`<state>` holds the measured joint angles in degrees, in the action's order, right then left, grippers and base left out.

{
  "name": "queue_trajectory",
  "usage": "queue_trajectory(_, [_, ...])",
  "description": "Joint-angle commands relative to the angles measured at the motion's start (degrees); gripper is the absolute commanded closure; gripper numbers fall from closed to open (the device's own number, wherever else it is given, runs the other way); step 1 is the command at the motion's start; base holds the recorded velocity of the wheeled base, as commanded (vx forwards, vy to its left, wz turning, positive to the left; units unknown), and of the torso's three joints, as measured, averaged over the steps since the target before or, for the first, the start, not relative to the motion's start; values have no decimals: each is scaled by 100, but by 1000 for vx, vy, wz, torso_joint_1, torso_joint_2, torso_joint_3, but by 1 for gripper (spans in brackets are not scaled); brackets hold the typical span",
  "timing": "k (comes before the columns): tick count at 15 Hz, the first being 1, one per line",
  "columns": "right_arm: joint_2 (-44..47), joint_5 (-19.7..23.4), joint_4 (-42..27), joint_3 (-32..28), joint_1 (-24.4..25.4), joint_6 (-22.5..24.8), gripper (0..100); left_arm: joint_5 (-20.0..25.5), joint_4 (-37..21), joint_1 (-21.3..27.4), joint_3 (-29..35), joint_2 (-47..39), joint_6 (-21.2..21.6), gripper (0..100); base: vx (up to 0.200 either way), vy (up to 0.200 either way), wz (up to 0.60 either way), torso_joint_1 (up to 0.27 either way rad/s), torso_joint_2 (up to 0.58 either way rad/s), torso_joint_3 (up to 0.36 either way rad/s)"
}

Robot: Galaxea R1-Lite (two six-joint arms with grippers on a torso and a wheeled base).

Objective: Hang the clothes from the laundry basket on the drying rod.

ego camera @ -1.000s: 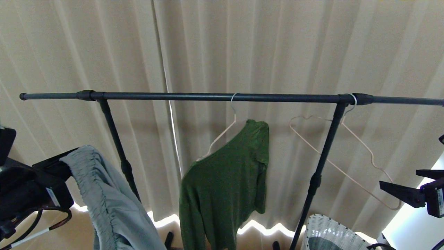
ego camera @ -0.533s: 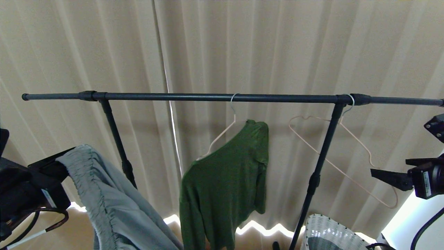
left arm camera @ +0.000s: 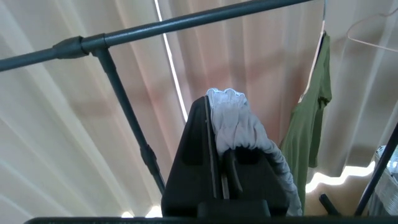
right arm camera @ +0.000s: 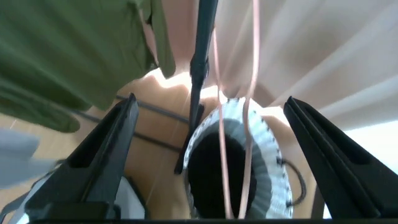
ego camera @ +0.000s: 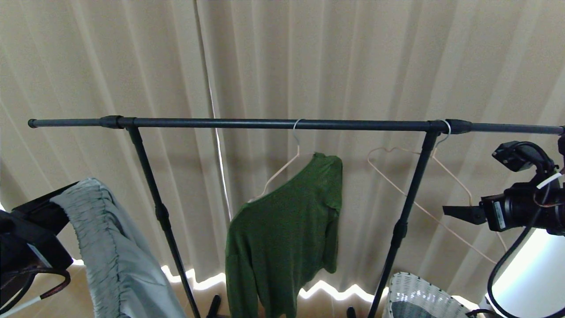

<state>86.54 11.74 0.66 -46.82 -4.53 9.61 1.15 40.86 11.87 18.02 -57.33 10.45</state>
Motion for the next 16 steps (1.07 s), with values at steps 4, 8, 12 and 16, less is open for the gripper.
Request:
queue_trajectory(4, [944, -5, 716, -99, 5, 15, 0, 0, 1, 8, -9, 82, 10, 100, 0, 0, 0, 0, 0, 0])
queue_trajectory(8, [1031, -5, 716, -266, -4, 15, 0, 0, 1, 131, -35, 82, 10, 100, 0, 0, 0, 0, 0, 0])
queue_trajectory(12, [1040, -14, 690, -389, -12, 24, 0, 0, 1, 175, -53, 82, 54, 100, 0, 0, 0, 0, 0, 0])
queue_trajectory(16, [1014, -23, 708, -371, -30, 24, 100, 0, 1, 175, -53, 82, 54, 100, 0, 0, 0, 0, 0, 0])
